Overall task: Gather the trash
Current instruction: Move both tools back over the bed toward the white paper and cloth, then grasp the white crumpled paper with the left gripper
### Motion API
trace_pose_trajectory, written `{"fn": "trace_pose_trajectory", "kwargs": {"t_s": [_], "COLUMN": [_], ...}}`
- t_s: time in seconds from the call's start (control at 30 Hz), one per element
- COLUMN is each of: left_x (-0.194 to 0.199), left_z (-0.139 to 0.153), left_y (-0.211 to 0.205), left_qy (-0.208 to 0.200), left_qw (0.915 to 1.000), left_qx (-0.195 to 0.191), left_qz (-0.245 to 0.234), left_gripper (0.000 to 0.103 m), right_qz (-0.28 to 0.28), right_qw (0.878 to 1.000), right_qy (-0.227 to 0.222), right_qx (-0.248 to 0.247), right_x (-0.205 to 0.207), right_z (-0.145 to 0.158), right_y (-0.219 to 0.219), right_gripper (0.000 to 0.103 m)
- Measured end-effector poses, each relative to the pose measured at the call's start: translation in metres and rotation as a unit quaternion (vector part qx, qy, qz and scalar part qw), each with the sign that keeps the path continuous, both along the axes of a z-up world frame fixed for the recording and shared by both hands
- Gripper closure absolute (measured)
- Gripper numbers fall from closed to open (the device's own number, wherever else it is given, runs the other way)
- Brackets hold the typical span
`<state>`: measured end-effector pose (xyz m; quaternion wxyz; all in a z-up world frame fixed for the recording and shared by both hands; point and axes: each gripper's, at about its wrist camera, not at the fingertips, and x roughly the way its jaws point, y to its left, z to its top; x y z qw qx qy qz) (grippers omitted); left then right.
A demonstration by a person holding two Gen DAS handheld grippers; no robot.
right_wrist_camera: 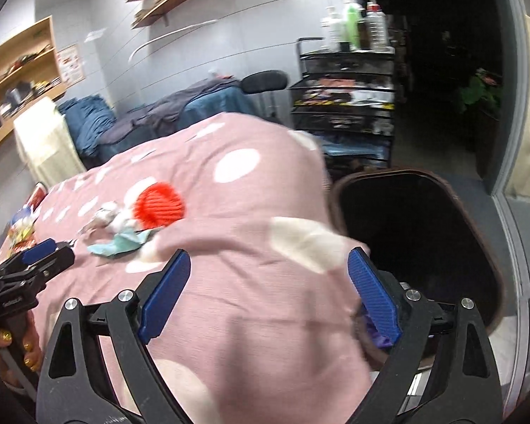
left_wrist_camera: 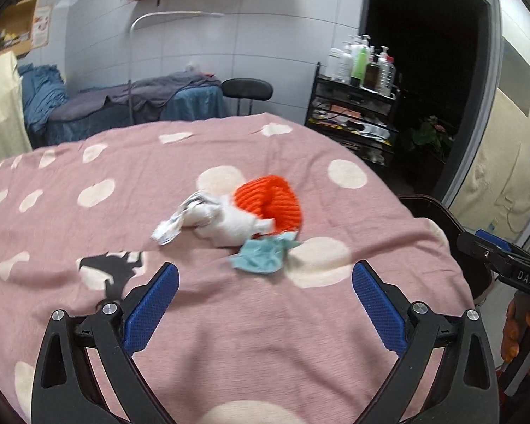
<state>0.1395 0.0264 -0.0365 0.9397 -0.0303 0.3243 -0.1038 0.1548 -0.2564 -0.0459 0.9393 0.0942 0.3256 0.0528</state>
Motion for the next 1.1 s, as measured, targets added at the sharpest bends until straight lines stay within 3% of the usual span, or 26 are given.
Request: {"fn": "trace_pose_trajectory", "kwargs": {"t_s": [0.2,0.27,0.57,0.7,0.77,0.8,1.1], "left_x": [0.013,0.022,0.079,0.105,0.112,0.113,0.072], "left_z": [-0.005,-0.005,-0.01,-0.017,-0.02,-0.022,-0.001], "left_y": [0.029,0.032,0.039,0.036,0.035,0.036,0.056], "left_qy": [0.023,0.029,0.049,0.072,0.085,0.09,0.031], "left_qw": [0.9992,0.9991,0.9977,0.9957,0.995,0.9944,0.9974], "left_qx": [-0.022,-0.021,0.038,0.056,0.053,0.054,0.046], "left_qz": [0.023,0.024,0.026,0.009,-0.002,0.0,0.046], "left_gripper": [0.007,0.014,0.036,0.041,0.063,0.065,0.073], "right_qz": [0.046,0.059,0.095,0.105,0.115,0.121,0.176], "right_qw": [0.999,0.998,0.995,0.994,0.993,0.992,0.983], "right_qy": [0.013,0.014,0.016,0.019,0.019,0.018,0.042], "right_qx": [-0.005,-0.008,-0.017,-0.019,-0.024,-0.025,-0.031], "right_x": [0.014,0.015,0.016,0.018,0.02,0.021,0.045], "right_z": [-0.001,-0.002,-0.001,0.0,0.002,0.003,0.001], "right_y": [0.036,0.049,0.077,0.083,0.091,0.094,0.128], "right_gripper": [0.013,0.013,0.013,0.013,0.013,0.013,0.013]}}
